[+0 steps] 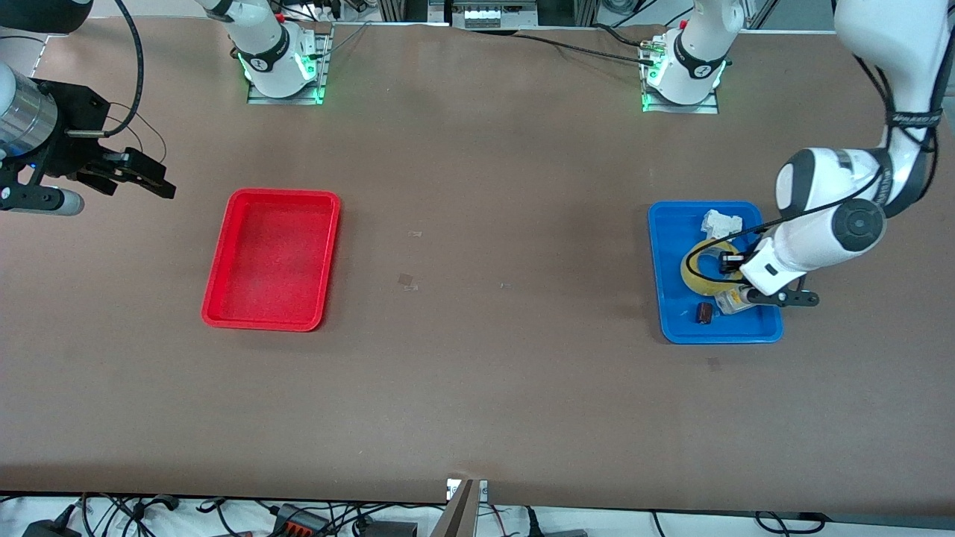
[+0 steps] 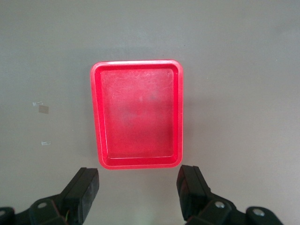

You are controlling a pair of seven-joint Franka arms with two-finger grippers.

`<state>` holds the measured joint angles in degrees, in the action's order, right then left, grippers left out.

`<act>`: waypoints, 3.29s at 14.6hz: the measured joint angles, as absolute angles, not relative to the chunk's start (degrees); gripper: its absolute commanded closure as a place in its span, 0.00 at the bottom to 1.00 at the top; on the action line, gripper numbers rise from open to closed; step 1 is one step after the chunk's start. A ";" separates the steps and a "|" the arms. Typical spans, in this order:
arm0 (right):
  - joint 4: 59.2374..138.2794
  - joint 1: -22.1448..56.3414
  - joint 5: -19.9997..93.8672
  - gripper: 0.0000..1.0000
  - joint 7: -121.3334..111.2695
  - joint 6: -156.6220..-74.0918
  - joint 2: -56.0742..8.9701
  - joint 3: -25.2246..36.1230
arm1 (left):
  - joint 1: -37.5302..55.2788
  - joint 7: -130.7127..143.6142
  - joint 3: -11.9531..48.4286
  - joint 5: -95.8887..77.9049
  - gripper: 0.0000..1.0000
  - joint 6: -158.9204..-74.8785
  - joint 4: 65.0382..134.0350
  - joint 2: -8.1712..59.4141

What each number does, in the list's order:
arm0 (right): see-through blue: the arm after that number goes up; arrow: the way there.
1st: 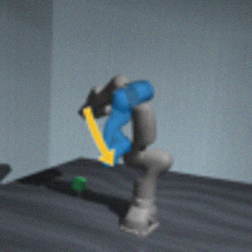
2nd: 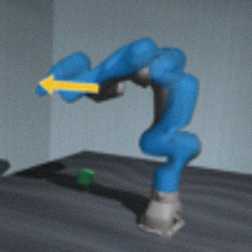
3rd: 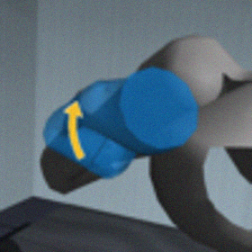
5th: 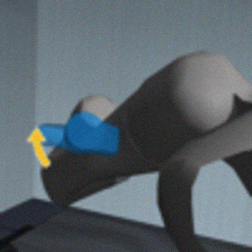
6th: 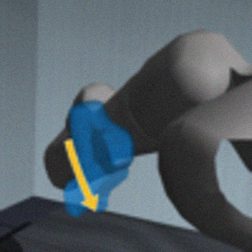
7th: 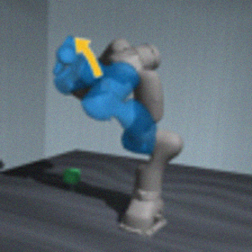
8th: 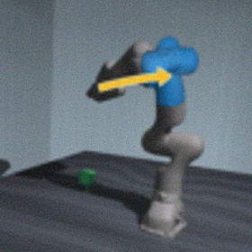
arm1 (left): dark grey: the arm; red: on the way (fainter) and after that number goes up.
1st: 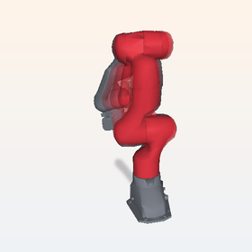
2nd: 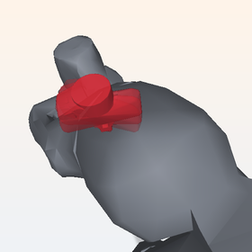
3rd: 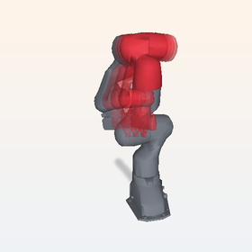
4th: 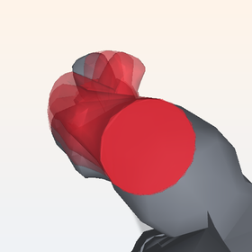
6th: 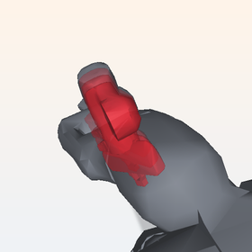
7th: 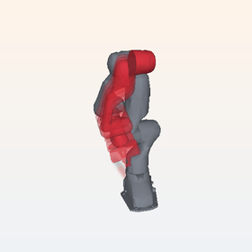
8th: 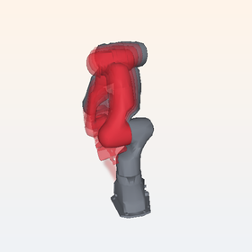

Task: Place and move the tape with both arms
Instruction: 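Close the left gripper on the yellow tape roll's rim and lift, then carry the tape roll with the left gripper to the table middle, then release the tape with the left gripper while the right gripper reaches it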

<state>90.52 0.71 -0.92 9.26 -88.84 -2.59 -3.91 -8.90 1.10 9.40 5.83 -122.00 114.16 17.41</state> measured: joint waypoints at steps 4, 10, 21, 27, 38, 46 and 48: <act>90.52 0.68 -0.92 0.02 9.26 -88.84 -2.60 -3.86 | -8.67 3.48 16.89 5.83 1.00 -113.01 109.02 15.37; 90.52 0.60 -0.92 0.02 9.26 -88.84 -2.62 -3.73 | -1.43 19.99 26.81 5.83 0.99 -112.35 108.64 17.43; 90.52 0.17 -0.93 0.02 9.15 -89.64 -3.38 -3.69 | 20.00 52.27 26.78 9.78 0.98 -113.47 88.92 38.97; 90.54 0.16 -0.93 0.02 9.12 -90.25 -3.94 -3.71 | 24.53 64.43 26.58 12.20 0.79 -121.51 82.47 46.53; 90.70 0.17 -0.93 0.02 9.07 -91.67 -5.32 -3.73 | 25.30 67.10 25.91 12.25 0.00 -122.73 81.74 47.01; 91.10 2.45 -0.92 0.02 8.99 -92.98 -5.82 -4.47 | 22.73 66.73 23.33 12.39 0.00 -117.83 79.66 44.93; 91.65 4.86 -0.91 0.02 9.10 -93.77 -6.64 -4.55 | 20.35 64.89 23.34 12.40 0.00 -113.55 79.16 42.07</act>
